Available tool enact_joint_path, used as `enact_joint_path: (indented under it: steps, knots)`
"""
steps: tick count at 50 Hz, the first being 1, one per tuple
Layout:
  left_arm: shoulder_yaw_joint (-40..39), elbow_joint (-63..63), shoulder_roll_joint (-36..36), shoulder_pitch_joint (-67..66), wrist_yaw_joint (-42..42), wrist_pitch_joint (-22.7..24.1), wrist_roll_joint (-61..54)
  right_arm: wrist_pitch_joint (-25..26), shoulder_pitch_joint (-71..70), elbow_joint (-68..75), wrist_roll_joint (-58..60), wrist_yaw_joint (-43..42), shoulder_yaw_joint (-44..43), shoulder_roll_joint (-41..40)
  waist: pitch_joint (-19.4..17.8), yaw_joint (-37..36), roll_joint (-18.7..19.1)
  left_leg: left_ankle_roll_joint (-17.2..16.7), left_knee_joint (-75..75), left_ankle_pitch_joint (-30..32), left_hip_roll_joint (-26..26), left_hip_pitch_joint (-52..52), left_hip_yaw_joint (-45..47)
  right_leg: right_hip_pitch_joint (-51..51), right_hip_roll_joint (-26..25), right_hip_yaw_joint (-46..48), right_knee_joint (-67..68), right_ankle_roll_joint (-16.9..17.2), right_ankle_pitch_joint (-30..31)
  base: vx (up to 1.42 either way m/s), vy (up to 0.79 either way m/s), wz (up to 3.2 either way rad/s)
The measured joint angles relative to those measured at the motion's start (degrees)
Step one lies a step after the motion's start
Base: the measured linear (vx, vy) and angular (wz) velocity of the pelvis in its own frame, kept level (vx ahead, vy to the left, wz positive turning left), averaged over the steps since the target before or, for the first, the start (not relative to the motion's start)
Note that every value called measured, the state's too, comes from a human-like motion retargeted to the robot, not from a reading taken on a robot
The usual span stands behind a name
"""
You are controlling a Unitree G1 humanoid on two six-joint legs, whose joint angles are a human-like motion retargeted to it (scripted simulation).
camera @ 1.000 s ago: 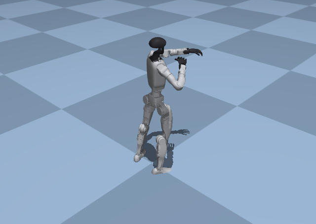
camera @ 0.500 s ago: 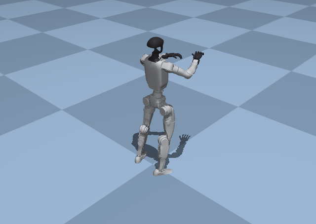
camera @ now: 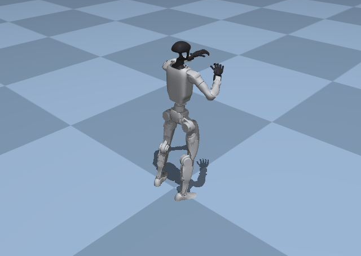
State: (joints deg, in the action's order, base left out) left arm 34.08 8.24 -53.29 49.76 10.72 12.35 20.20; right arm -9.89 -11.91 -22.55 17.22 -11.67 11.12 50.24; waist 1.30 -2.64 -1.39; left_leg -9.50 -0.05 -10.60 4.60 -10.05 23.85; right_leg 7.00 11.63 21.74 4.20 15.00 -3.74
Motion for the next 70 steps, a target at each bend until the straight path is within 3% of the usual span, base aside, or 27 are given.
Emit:
enact_joint_path:
  steps: [10,14,18,25,29,34,40,46,50,55,63,70]
  knots:
    - [15.37,32.90,6.52,24.64,-3.96,-4.03,-7.38,-1.00,-0.53,-11.83,-5.77,6.05,4.21,2.29,-0.55,9.99,2.50,-0.10,-0.40,-0.04,1.23,-1.00,6.66,-3.37,-2.25,-6.20,-0.47,0.00,1.29,-0.04,-0.02,-0.64]
    - [18.77,34.84,10.04,28.71,-4.42,-3.94,-7.95,-0.78,-3.86,-13.26,-6.10,6.69,6.29,2.11,-0.06,11.77,2.32,-0.10,-0.45,-0.02,1.36,-1.04,8.39,-4.36,-2.73,-7.75,-0.74,0.00,1.86,-0.02,0.00,-0.42]
    - [18.18,26.45,11.62,29.03,-4.54,-1.83,-4.34,-0.62,-7.23,-11.94,-2.95,5.40,5.19,1.15,-0.14,12.06,1.50,-0.12,-0.47,-0.03,1.30,-1.07,9.05,-4.86,-2.76,-8.35,-0.57,0.00,2.09,-0.01,0.00,-0.11]
    - [8.46,0.40,11.78,18.80,-6.86,1.07,-0.09,2.88,-9.72,-7.21,3.71,3.94,-3.65,0.21,0.12,8.18,-0.61,-0.03,-0.32,-0.31,0.79,-1.09,7.87,-4.35,-1.84,-7.28,0.13,0.00,1.83,0.01,0.02,0.15]
    - [4.82,-10.19,9.98,11.60,-9.21,1.09,-2.41,5.45,-14.11,-3.52,4.42,5.08,-4.54,1.52,0.23,4.16,-2.02,0.26,-0.21,-0.52,0.26,-1.17,6.01,-3.24,-0.86,-5.61,0.57,0.00,1.40,0.03,0.05,0.44]
    - [2.44,-17.08,6.93,3.68,-13.45,0.39,-6.21,7.55,-25.26,7.70,4.83,8.77,3.25,3.59,0.43,-1.39,-3.66,0.54,-0.03,-0.75,-0.34,-1.10,3.12,-1.42,0.25,-2.90,0.81,0.00,0.89,0.02,0.04,0.56]
    - [0.68,-22.32,3.59,-4.15,-16.23,2.21,-8.51,8.46,-40.22,34.21,6.10,11.50,17.43,2.01,0.99,-7.07,-4.89,0.27,0.11,-0.71,-0.50,-0.26,-0.25,0.34,0.69,0.52,0.41,-0.44,0.73,0.01,0.02,0.58]
    - [-0.62,-24.76,1.37,-10.16,-17.22,3.86,-9.65,8.36,-43.03,48.26,3.13,10.57,20.12,0.38,1.33,-9.75,-5.30,-0.12,-0.09,-0.18,-0.84,1.05,-2.89,1.09,1.01,3.34,-0.12,-0.74,0.82,-0.01,0.02,0.47]
    - [-1.63,-22.85,-0.04,-11.61,-15.33,3.21,-8.76,7.13,-38.13,41.01,0.35,6.07,17.32,2.27,0.76,-9.33,-5.02,-0.28,-0.48,0.33,-1.23,1.60,-3.77,1.11,1.33,4.34,-0.28,-0.70,0.81,-0.01,0.01,0.20]
    - [-4.90,-15.71,-1.11,-12.25,-10.45,1.70,-4.85,3.84,-27.59,21.12,-2.45,4.58,10.84,4.18,-0.36,-6.39,-3.66,-0.38,-0.84,0.68,-1.60,1.62,-3.16,0.62,1.61,3.71,-0.43,-0.31,0.81,-0.01,0.00,-0.09]
    - [-12.07,7.57,-5.15,-9.06,1.16,-2.75,0.47,-1.68,-15.29,-4.20,-4.46,4.16,2.87,4.89,-1.44,1.87,-0.06,-0.16,-0.74,0.69,-1.19,1.26,0.95,-1.64,0.81,-0.78,-1.12,0.00,1.31,-0.03,-0.02,-0.55]
    - [-3.54,31.83,-13.71,-0.37,-1.26,-4.08,-2.69,-4.08,-12.54,-15.54,-11.03,8.55,2.75,7.57,-1.20,8.21,2.74,-0.07,-0.31,0.76,-0.39,1.19,4.49,-3.95,-0.37,-4.51,-1.25,0.00,1.91,-0.02,-0.03,-0.56]
